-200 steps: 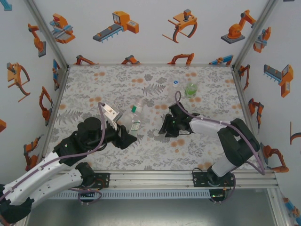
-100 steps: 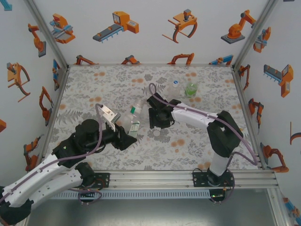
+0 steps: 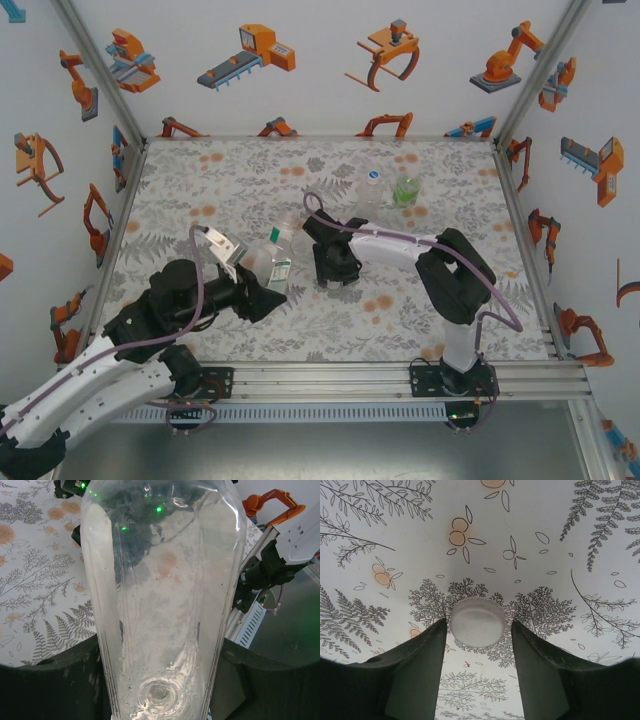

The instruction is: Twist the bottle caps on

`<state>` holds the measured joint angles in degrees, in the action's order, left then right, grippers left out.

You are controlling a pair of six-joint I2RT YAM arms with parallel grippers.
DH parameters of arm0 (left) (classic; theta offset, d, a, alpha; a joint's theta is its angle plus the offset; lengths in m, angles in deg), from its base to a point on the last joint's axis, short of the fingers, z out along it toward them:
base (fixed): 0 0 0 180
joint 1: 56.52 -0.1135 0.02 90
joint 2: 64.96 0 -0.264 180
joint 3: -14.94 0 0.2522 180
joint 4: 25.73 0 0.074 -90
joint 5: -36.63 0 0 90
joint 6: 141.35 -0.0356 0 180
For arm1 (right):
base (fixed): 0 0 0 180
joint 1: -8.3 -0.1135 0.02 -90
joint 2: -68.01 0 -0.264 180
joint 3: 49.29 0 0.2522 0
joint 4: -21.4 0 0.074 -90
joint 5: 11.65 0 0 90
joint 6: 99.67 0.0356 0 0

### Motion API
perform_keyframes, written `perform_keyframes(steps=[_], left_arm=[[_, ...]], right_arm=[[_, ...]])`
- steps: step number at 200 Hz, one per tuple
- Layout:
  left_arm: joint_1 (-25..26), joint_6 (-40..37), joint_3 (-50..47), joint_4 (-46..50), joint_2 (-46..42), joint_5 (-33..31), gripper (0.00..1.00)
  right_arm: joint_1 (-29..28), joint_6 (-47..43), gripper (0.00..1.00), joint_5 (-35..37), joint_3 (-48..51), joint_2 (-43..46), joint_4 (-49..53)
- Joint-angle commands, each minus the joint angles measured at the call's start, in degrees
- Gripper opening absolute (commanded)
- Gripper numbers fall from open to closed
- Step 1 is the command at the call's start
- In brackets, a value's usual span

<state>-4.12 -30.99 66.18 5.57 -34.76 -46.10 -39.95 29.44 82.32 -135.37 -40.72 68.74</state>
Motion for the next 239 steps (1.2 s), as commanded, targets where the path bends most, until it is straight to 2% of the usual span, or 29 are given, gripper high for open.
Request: perform_keyframes(steps=[1, 160, 239], left_arm=[[-0.4, 0.9, -0.7, -0.7, -0.6, -0.4, 0.0], [-0.4, 1.5, -1.2, -2.2, 0.4, -0.4, 0.0], [-0.4, 0.7, -1.4, -2.0, 0.7, 0.4, 0.0]], right_arm=[[-0.5, 0.2, 0.5, 0.5, -0.2, -1.3, -0.8], [-0.6, -2.1, 0.48, 0.9, -0.9, -1.7, -1.4], [-0.6, -3.1, 0.36, 2.3, -0.5, 0.9, 0.0]])
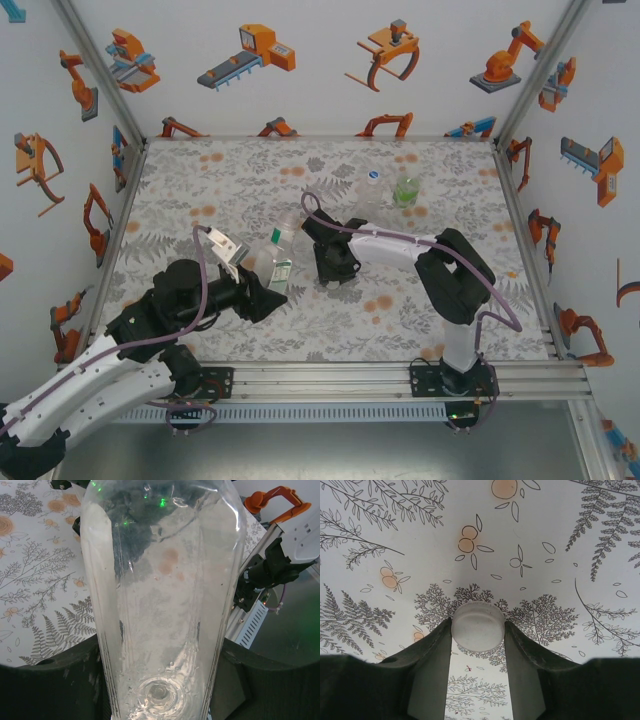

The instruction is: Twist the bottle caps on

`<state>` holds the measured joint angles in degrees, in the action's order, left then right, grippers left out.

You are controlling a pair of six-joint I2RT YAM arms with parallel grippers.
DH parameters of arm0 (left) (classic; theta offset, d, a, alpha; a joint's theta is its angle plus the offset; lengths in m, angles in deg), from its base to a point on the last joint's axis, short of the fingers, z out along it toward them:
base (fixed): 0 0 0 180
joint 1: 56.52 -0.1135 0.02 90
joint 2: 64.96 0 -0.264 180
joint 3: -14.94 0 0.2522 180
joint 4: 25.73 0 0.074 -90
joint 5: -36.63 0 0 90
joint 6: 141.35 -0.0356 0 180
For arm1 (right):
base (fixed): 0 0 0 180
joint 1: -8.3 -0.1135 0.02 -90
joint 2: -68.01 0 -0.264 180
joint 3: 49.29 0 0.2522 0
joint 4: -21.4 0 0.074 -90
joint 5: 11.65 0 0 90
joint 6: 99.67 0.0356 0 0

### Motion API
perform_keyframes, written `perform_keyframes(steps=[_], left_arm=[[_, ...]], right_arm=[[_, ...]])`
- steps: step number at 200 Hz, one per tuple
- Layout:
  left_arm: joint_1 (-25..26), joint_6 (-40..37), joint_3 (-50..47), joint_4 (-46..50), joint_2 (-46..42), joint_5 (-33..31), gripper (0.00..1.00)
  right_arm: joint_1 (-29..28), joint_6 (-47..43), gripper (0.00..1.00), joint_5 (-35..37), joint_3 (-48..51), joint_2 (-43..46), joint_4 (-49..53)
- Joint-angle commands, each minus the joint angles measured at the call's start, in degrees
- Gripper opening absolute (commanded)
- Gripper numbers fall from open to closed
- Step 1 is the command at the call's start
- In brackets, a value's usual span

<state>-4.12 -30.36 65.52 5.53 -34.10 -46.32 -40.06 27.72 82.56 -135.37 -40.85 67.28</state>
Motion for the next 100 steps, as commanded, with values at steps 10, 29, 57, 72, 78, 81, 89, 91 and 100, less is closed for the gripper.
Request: perform_keyframes(steps=[10, 29, 57, 72, 78, 81, 89, 91, 100], left_arm=[[-0.4, -0.4, -0.8, -1.8, 0.4, 1.1, 0.0], [-0.4, -1.9, -0.6, -1.1, 1.3, 1.9, 0.0], [-0.4, -4.7, -0.6, -1.2, 2.3, 3.4, 0.0], [-0.4, -7.4, -0.4, -1.4, 2.7, 4.6, 0.0], [-0.3, -8.4, -0.3, -1.3, 2.8, 4.8, 0.0], [-0.4, -8.8, -0.3, -1.2, 2.9, 4.9, 0.0], [-0.4, -10.4, 0.0, -0.8, 3.2, 5.3, 0.0], [-0.4, -11.0, 0.0, -0.6, 3.2, 5.4, 0.0], [-0.4, -13.0, 0.3, 0.1, 3.6, 6.3, 0.0]], right_arm=[[-0.5, -1.9, 0.35, 2.2, -0.5, 2.4, 1.8], [-0.4, -4.1, 0.34, 2.1, 0.7, 6.1, 1.3], [-0.4, -8.0, 0.28, 1.1, 3.6, 13.2, 0.8], [-0.3, -10.4, 0.27, 0.0, 5.0, 17.2, 0.8], [-0.2, -11.5, 0.27, -0.8, 5.6, 18.8, 0.8], [-0.2, -12.2, 0.27, -1.1, 6.0, 19.7, 0.8], [-0.2, -13.7, 0.27, -1.9, 6.8, 21.9, 0.6], [-0.2, -14.1, 0.27, -2.2, 7.0, 22.5, 0.6], [-0.1, -16.1, 0.26, -3.1, 7.9, 25.2, 0.4]])
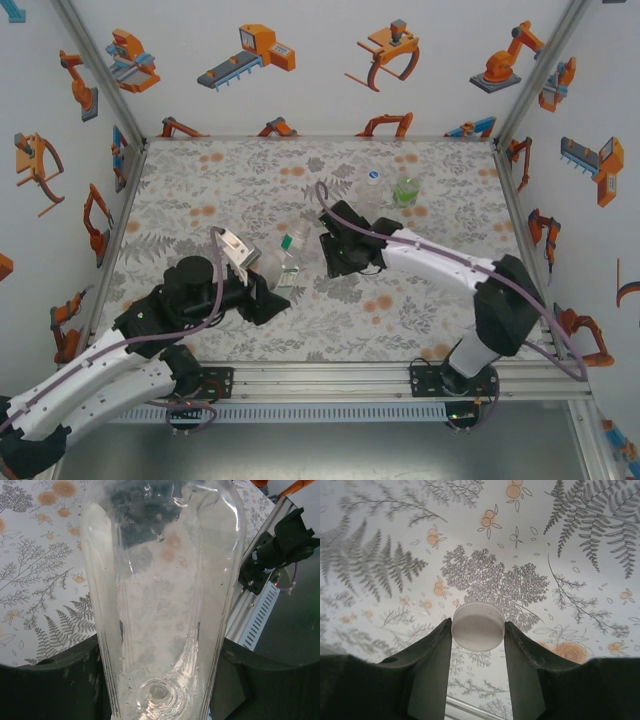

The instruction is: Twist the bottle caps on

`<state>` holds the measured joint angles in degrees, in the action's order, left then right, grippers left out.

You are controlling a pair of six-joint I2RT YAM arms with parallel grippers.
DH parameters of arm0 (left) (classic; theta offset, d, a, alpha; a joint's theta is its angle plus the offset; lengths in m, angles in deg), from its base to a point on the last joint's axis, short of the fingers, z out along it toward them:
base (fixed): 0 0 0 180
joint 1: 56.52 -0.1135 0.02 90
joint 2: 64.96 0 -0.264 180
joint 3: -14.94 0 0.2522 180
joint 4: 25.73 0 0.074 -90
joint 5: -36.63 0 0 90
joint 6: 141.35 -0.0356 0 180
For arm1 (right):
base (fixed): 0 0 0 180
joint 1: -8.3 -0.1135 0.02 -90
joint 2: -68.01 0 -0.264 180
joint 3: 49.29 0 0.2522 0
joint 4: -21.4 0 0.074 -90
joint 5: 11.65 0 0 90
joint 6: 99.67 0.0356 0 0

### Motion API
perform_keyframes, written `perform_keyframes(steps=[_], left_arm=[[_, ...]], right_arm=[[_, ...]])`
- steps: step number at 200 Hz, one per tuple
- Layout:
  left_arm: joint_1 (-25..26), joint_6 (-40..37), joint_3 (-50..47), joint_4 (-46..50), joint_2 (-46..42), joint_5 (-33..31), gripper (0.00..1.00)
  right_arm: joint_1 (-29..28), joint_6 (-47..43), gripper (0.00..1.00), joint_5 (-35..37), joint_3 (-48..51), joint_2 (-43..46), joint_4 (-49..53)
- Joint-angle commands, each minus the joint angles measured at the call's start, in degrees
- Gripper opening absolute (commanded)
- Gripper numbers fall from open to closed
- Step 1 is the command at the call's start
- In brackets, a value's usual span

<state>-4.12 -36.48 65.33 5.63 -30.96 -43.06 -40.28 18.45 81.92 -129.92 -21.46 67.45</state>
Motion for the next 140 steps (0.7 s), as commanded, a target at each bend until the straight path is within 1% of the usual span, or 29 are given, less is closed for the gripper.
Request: perform_keyframes(steps=[1, 36, 62, 73, 94, 114, 140], left_arm=[[-0.4, -7.2, 0.6, 0.1, 0.4, 3.2, 0.0], [-0.4, -15.1, 2.0, 3.8, 1.3, 7.1, 0.0], [-0.4, -19.7, 2.9, 5.8, 1.4, 10.3, 0.0], [-0.4, -21.5, 3.1, 5.8, 1.1, 12.4, 0.0], [-0.4, -25.2, 4.2, 6.2, 1.1, 16.0, 0.0], [-0.4, -28.5, 6.1, 8.0, 1.8, 18.4, 0.0], [-0.4, -31.9, 8.4, 10.5, 2.9, 20.4, 0.0]], right_arm=[[0.1, -7.0, 0.26, -2.5, 2.7, 6.1, 0.2], [0.2, -14.7, 0.23, -5.3, 6.1, 17.8, -1.1], [0.2, -20.9, 0.17, -12.1, 9.2, 27.3, -4.6], [0.2, -22.8, 0.16, -14.8, 10.3, 31.3, -6.1], [0.2, -26.9, 0.16, -22.0, 11.6, 38.5, -8.4], [0.2, -30.0, 0.15, -26.8, 9.8, 42.0, -7.2], [0.2, -36.2, 0.13, -35.6, 5.6, 42.8, -3.6]])
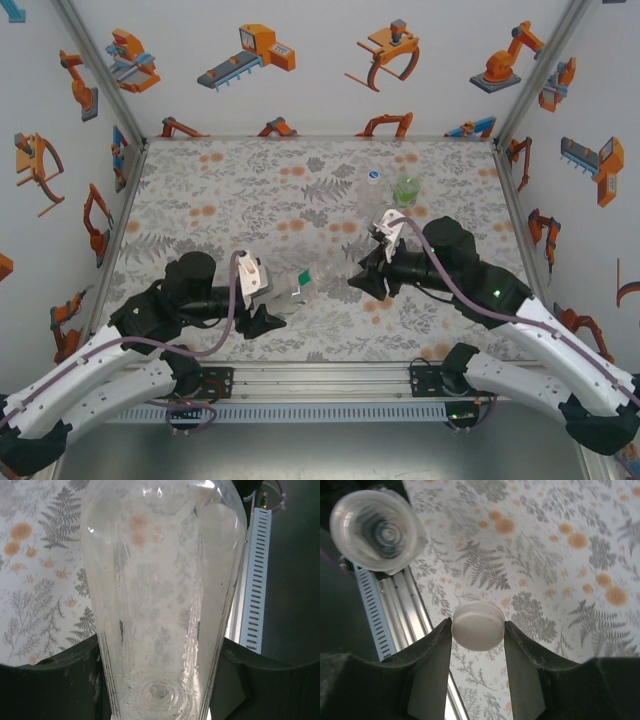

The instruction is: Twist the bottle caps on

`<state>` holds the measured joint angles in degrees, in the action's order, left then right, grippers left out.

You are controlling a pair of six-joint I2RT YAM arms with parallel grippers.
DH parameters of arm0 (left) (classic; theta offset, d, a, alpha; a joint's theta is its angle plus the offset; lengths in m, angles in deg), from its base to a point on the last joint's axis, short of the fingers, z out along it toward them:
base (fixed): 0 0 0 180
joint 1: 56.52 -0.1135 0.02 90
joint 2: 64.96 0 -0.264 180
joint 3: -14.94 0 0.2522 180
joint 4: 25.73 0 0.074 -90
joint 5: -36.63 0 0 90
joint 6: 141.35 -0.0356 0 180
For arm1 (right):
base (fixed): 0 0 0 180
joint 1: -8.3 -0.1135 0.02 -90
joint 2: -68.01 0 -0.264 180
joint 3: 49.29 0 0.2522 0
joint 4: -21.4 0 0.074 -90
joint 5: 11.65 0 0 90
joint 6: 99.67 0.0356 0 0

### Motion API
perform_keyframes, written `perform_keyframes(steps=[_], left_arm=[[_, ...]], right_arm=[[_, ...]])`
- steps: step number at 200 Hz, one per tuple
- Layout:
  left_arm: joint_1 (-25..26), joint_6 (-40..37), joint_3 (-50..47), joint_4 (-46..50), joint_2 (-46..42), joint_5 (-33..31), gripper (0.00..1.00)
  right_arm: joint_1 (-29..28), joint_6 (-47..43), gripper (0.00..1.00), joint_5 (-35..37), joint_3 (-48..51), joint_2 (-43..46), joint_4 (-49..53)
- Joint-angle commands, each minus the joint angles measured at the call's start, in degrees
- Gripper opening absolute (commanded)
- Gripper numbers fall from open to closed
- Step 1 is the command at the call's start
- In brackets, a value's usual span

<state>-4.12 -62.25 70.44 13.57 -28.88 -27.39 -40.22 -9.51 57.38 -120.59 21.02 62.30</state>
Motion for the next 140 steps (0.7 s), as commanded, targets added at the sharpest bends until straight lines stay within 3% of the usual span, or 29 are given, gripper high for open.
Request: perform_keyframes(steps=[1, 49, 140], left_arm=[[-0.4, -6.2, 3.4, 2.7, 0.9, 4.8, 0.0], [-0.4, -8.7, 6.6, 6.0, 5.0, 9.0, 0.0], [-0.3, -8.4, 7.6, 6.8, 6.3, 9.5, 0.0]], right_arm=[[0.1, -8.6, 0.13, -11.5, -3.9, 0.4, 1.7], [0.1, -14.0, 0.09, -20.3, -8.4, -0.3, 3.2], [0.1, -14.9, 0.05, -20.3, -13.1, -3.0, 6.1]])
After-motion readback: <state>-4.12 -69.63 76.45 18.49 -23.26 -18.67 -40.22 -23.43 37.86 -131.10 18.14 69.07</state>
